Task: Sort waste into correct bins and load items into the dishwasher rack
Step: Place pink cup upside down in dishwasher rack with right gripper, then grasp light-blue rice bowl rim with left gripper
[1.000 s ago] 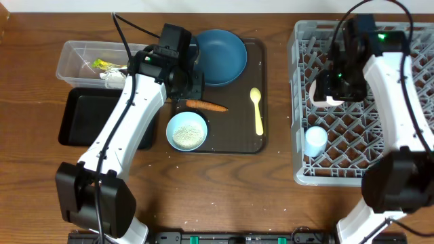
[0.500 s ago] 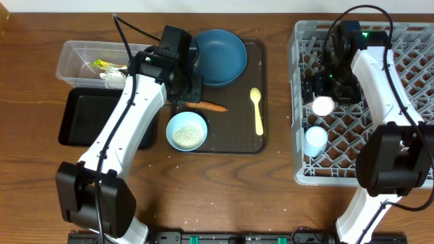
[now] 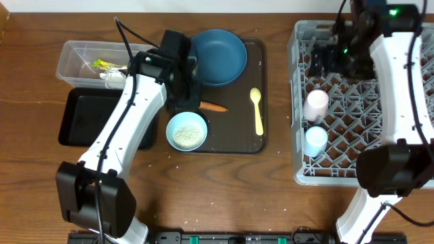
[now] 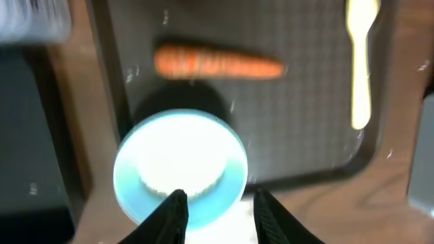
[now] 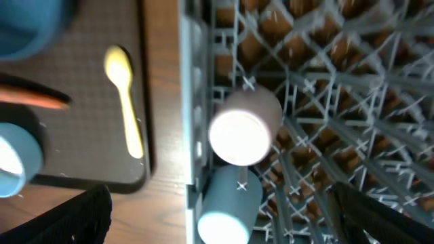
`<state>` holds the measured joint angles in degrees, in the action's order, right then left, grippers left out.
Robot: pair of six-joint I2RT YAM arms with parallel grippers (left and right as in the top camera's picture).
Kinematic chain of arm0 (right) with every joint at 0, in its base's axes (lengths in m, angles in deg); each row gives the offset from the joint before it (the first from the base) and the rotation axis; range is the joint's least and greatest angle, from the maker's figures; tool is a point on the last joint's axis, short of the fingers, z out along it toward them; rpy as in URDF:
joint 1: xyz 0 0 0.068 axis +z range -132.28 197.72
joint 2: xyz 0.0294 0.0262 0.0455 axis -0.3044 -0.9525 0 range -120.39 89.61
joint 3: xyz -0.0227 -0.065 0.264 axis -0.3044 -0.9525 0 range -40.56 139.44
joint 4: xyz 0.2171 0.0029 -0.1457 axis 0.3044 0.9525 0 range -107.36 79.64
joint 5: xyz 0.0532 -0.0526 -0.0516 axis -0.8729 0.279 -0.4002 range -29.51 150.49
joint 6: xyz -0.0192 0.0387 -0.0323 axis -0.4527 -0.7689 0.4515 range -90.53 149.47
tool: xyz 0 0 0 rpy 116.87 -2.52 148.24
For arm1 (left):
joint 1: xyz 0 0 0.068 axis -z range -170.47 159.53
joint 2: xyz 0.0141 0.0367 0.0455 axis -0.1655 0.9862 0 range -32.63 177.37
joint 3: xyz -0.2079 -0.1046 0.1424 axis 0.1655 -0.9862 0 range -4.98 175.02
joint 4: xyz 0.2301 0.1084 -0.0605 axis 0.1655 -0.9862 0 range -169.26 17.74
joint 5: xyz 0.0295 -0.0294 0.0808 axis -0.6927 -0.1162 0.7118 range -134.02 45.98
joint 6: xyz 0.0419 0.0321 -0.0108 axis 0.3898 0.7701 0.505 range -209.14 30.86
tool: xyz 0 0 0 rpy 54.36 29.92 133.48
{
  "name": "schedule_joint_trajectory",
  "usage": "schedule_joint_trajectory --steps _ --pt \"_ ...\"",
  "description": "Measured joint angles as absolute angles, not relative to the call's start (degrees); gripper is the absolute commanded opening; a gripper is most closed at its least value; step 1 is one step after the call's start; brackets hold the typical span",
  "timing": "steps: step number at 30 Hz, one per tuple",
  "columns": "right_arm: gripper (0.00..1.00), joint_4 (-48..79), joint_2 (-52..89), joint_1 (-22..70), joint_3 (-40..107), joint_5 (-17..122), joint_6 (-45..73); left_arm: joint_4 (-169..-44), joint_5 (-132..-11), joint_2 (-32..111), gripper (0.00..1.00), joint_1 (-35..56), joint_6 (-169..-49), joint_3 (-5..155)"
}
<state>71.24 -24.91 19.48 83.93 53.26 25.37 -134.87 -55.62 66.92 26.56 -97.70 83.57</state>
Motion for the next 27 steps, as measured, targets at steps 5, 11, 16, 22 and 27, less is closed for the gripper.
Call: schedule_joint_trajectory --steps 5,11,16,22,27 --pt "0.99 71.2 -21.9 23.7 85.6 53.0 25.4 -140.4 -55.6 66.9 0.35 26.8 -99.3 83.5" --pt "0.99 71.2 -21.2 27.6 85.9 53.3 25.4 -135.4 -55.4 66.9 0.36 30.7 -100.7 79.7" --pt "0.99 71.1 -21.2 27.5 85.9 54.2 25.4 -125.9 -52.4 67.0 0.40 35.6 -103.1 70.7" --pt "0.99 71.2 -21.2 27.5 85.9 54.4 25.4 -115.6 -48.5 67.2 0.39 36.1 -105.2 63.4" --pt "0.99 71.3 -21.2 27.5 85.9 54.6 25.4 -109.8 -47.5 67.2 0.33 36.1 -105.9 60.6"
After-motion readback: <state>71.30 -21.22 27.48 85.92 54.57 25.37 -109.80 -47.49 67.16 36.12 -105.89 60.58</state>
